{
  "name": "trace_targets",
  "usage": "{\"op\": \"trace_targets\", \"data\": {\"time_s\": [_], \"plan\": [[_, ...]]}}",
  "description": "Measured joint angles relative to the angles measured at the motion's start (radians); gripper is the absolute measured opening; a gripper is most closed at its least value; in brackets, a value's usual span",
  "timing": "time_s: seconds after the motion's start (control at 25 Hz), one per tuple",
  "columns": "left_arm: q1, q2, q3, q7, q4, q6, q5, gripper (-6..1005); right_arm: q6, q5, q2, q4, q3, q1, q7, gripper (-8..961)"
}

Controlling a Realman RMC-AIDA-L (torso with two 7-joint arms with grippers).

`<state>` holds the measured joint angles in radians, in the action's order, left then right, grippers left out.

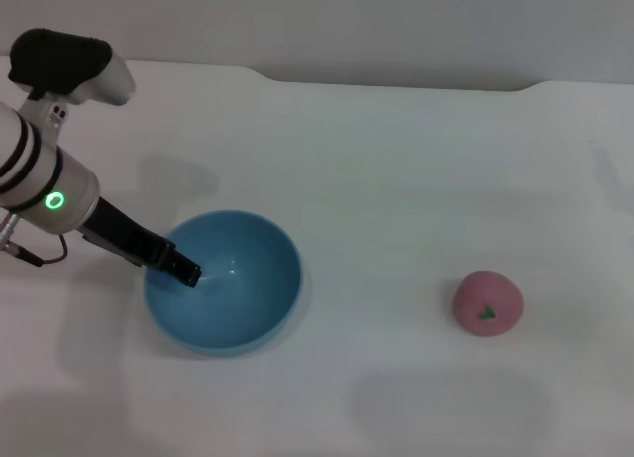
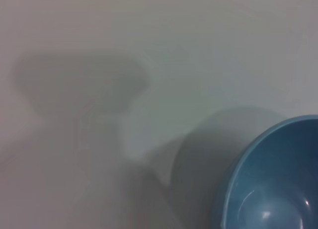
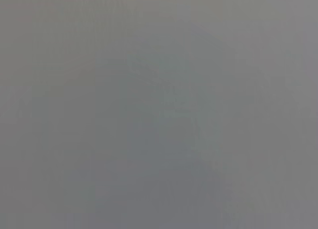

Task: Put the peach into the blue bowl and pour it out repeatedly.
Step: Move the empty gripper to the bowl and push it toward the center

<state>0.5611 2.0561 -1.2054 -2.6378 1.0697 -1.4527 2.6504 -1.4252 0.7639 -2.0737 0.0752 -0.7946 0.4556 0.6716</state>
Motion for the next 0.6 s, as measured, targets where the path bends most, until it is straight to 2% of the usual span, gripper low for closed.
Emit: {"op": "trace_targets", "data": {"time_s": [0.4, 0.6], "plan": [[0.003, 0.001, -0.002, 0.004, -0.017, 0.002, 0.0, 709, -0.001, 0.0, 0.0, 0.001, 0.0, -0.001, 0.0, 691], [0.005, 0.001, -0.004, 0.004, -0.039, 0.004, 0.0, 556, -0.003, 0.0, 0.0, 0.009, 0.0, -0.005, 0.0, 690]]}}
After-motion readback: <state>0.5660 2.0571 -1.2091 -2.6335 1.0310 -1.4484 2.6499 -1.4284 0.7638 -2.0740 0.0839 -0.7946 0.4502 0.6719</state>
